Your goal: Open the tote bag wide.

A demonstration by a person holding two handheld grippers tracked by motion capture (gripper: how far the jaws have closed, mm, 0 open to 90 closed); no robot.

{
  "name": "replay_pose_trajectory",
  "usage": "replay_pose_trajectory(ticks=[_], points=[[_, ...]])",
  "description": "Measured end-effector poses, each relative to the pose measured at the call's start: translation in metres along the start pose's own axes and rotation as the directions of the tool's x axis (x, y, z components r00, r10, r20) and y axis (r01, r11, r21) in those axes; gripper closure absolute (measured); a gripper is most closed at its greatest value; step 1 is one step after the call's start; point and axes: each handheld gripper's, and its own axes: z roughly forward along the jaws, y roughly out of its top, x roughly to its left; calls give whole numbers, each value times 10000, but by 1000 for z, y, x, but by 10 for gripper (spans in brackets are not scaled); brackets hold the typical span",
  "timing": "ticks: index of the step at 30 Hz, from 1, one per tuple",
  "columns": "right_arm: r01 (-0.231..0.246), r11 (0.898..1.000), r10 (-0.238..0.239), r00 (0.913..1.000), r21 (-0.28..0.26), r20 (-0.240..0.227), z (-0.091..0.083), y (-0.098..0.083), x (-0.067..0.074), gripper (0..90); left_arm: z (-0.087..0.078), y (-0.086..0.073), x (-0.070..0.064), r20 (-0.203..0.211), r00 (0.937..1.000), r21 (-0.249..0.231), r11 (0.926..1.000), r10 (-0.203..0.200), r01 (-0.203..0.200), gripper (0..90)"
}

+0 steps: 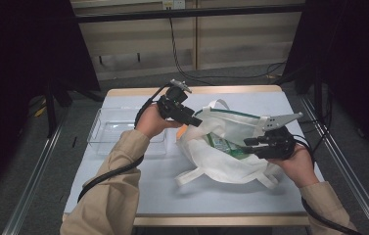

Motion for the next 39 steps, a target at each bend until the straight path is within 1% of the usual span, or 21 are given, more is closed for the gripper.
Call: replay_pose_trajectory(ticks=[3,4,7,8,9,10,11,12,13,15,17,23,24,25,26,28,32,33,36,38,39], points=[[27,10000,-27,10000,25,42,0,3,0,702,-4,-1,-2,31,10000,8,10000,47,-47,463],[46,10000,-46,10000,29,52,-1,3,-1,724,-6,-2,-3,140,9999,-25,10000,-79,79,486],[-60,10000,60,9999,-41,153,-2,6,-3,771,-10,-4,-5,243,9997,-25,10000,13,-13,520],[-97,10000,96,9998,11,184,-2,7,-5,802,-12,-4,-6,213,9998,37,10000,50,-51,544],[-93,10000,93,9997,25,208,-2,7,-5,819,-13,-5,-7,249,9997,-33,10000,-20,21,554],[-129,9999,128,9997,44,216,-2,8,-7,832,-14,-5,-8,322,9995,39,10000,-26,25,584],[-152,9999,151,9997,28,192,-2,8,-8,852,-14,-7,-10,480,9988,-172,9998,-47,55,613],[-212,9998,211,9995,27,237,-2,8,-10,867,-14,-7,-11,460,9989,-162,9999,-26,33,634],[-319,9995,318,9991,40,270,-1,8,-11,880,-14,-7,-12,569,9984,-139,9999,26,-18,660],[-389,9992,385,9987,115,333,0,8,-13,898,-12,-9,-16,617,9980,-176,9998,111,-100,697],[-423,9990,417,9984,141,384,1,9,-15,900,-9,-10,-20,736,9972,-189,9997,140,-126,742],[-337,9989,317,9977,323,599,6,11,-17,900,7,-14,-29,778,9962,-128,9991,402,-393,781],[-319,9989,297,9974,334,661,7,12,-17,900,11,-15,-31,829,9960,-122,9994,328,-319,785],[-330,9989,305,9968,329,737,8,12,-17,900,13,-16,-31,890,9953,-111,9993,377,-369,800],[-432,9984,402,9960,353,799,8,12,-17,900,16,-16,-33,896,9955,-175,9994,311,-296,806],[-449,9985,420,9953,316,870,8,12,-19,900,21,-17,-35,941,9949,-93,9993,374,-366,813],[-660,9974,625,9920,286,1093,8,11,-21,900,31,-18,-39,868,9957,-46,9995,325,-322,832],[-744,9968,704,9908,304,1154,7,11,-22,900,33,-18,-40,904,9956,-75,9997,242,-237,836],[-878,9956,830,9886,333,1253,8,11,-24,900,39,-19,-41,900,9954,-19,9994,332,-332,842],[-1078,9937,1029,9861,311,1302,8,12,-25,900,42,-20,-42,902,9952,12,9993,373,-376,845],[-1105,9935,1061,9854,256,1335,8,12,-26,900,44,-21,-42,897,9954,-17,9994,338,-338,846]])
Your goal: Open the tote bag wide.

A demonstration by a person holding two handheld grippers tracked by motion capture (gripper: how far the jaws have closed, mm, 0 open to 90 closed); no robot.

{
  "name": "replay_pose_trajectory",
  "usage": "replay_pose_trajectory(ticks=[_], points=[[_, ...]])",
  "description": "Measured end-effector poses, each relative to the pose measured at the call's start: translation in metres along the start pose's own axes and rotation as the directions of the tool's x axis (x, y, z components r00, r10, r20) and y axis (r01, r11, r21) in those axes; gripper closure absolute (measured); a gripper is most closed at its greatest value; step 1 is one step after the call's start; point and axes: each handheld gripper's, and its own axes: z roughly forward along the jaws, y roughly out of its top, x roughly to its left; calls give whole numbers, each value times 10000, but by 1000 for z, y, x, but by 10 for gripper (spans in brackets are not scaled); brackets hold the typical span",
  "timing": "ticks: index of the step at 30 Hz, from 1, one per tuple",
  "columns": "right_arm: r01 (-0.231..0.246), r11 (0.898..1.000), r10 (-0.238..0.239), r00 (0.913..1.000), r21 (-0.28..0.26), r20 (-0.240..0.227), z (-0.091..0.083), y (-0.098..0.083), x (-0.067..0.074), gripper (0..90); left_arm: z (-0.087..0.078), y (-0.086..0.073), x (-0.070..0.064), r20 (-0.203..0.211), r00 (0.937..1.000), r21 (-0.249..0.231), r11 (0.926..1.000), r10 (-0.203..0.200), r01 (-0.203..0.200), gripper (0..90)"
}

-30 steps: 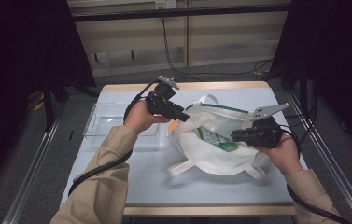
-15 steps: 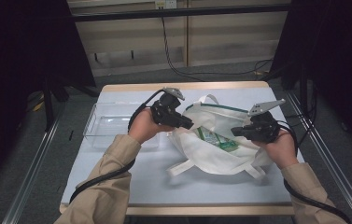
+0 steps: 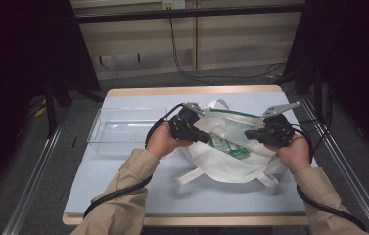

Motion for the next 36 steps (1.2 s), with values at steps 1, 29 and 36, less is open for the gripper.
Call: replay_pose_trajectory(ticks=[1,29,36], points=[[-62,10000,62,10000,-26,10,0,0,0,900,3,-1,0,-25,10000,3,10000,-19,19,846],[-314,9990,282,9951,329,952,23,-3,-26,900,22,-30,13,-610,9967,822,9949,-530,579,900],[-533,9979,488,9920,358,1160,30,-5,-31,900,23,-34,14,-690,9956,952,9930,-634,698,900]])
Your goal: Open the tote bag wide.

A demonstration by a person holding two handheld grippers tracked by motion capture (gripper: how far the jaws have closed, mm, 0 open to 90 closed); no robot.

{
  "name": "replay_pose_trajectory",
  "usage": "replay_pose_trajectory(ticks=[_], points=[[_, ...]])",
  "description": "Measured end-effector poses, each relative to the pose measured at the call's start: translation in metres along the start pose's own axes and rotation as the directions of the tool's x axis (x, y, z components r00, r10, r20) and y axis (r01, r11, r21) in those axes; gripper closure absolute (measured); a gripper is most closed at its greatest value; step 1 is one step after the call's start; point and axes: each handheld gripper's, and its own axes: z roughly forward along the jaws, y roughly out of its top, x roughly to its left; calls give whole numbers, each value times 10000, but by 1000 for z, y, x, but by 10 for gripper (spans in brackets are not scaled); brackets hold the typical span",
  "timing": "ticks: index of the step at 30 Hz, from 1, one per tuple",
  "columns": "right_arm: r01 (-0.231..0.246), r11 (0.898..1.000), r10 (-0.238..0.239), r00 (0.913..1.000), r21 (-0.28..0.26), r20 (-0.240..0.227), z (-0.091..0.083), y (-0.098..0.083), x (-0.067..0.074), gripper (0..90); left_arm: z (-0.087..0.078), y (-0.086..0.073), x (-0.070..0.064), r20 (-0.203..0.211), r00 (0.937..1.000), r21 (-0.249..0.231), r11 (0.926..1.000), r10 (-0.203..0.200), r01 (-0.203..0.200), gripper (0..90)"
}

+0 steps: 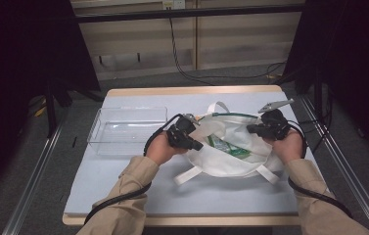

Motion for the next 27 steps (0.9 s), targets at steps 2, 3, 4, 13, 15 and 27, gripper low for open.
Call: replay_pose_trajectory(ticks=[2,3,4,13,15,27], points=[[44,10000,-44,10000,26,-7,2,-1,-2,900,0,-1,2,26,9998,143,9997,220,-220,900],[35,10000,-35,10000,16,82,2,-1,-2,900,0,-1,2,-10,9997,291,9993,249,-248,900],[-3,10000,3,9999,-14,106,3,-2,-3,900,2,-2,2,44,10000,94,9999,45,-45,900],[-208,9997,204,9995,163,233,13,-6,-9,900,7,-6,4,103,9999,304,9995,110,-113,900],[-230,9996,224,9993,185,307,16,-7,-9,900,9,-7,3,147,9999,168,9998,-69,66,900],[-367,9989,363,9992,290,166,27,-12,-15,900,14,-13,4,212,9997,273,9995,-136,130,900]])
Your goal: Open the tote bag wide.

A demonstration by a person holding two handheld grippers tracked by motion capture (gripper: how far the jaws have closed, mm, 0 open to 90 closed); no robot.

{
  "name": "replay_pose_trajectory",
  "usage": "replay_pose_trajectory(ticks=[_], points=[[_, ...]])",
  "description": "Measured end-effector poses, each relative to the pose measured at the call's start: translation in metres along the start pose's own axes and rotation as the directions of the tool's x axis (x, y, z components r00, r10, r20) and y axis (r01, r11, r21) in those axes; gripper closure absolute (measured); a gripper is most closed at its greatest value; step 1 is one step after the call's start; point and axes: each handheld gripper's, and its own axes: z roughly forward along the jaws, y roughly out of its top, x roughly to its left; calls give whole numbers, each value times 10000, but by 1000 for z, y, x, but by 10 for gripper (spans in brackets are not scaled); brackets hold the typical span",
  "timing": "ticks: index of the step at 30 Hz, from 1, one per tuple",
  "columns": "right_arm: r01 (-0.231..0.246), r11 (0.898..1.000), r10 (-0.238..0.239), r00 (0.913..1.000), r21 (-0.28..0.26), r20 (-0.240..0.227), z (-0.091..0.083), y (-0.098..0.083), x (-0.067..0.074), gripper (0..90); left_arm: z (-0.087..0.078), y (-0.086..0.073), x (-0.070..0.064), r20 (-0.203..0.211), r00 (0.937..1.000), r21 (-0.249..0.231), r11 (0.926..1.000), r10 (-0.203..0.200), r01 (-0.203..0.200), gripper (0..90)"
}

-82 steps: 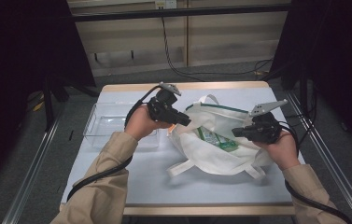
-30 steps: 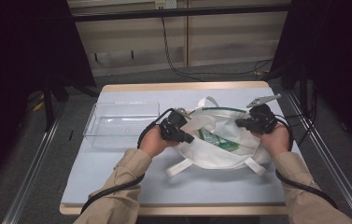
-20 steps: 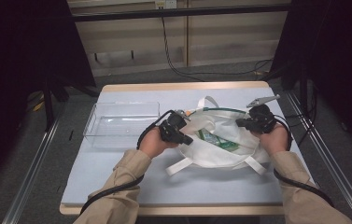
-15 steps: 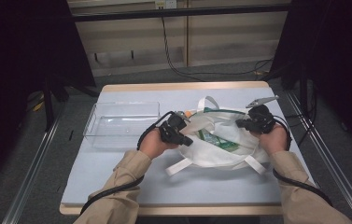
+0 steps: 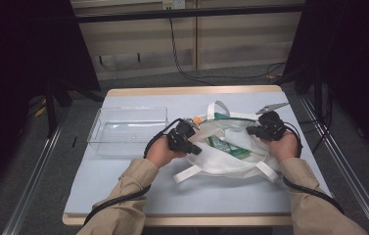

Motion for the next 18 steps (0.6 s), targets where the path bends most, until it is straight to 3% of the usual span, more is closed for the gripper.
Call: replay_pose_trajectory(ticks=[1,2,6,8,11,12,14,18], points=[[-21,10000,21,10000,-4,95,1,0,0,900,1,-1,0,7,10000,-25,10000,7,-7,900],[-30,10000,30,10000,9,38,1,0,0,900,0,-1,2,-24,9996,217,9993,292,-291,900],[-46,10000,46,10000,13,79,3,-2,0,900,3,-3,0,-14,10000,-26,10000,-30,30,900],[-95,10000,95,9999,-4,50,5,-2,-1,900,3,-3,1,-66,9998,228,9996,180,-178,900],[-71,10000,71,9999,29,95,7,-3,-1,900,5,-5,1,-48,10000,51,10000,26,-26,900],[-63,10000,63,10000,13,67,8,-3,-1,900,5,-6,2,-21,9998,171,9996,215,-214,900],[-111,9999,110,9999,47,131,9,-3,-1,900,7,-6,2,-10,10000,65,10000,45,-45,900],[-115,9999,114,9999,123,75,12,-4,-2,900,8,-6,2,-78,9998,171,9997,199,-198,900]])
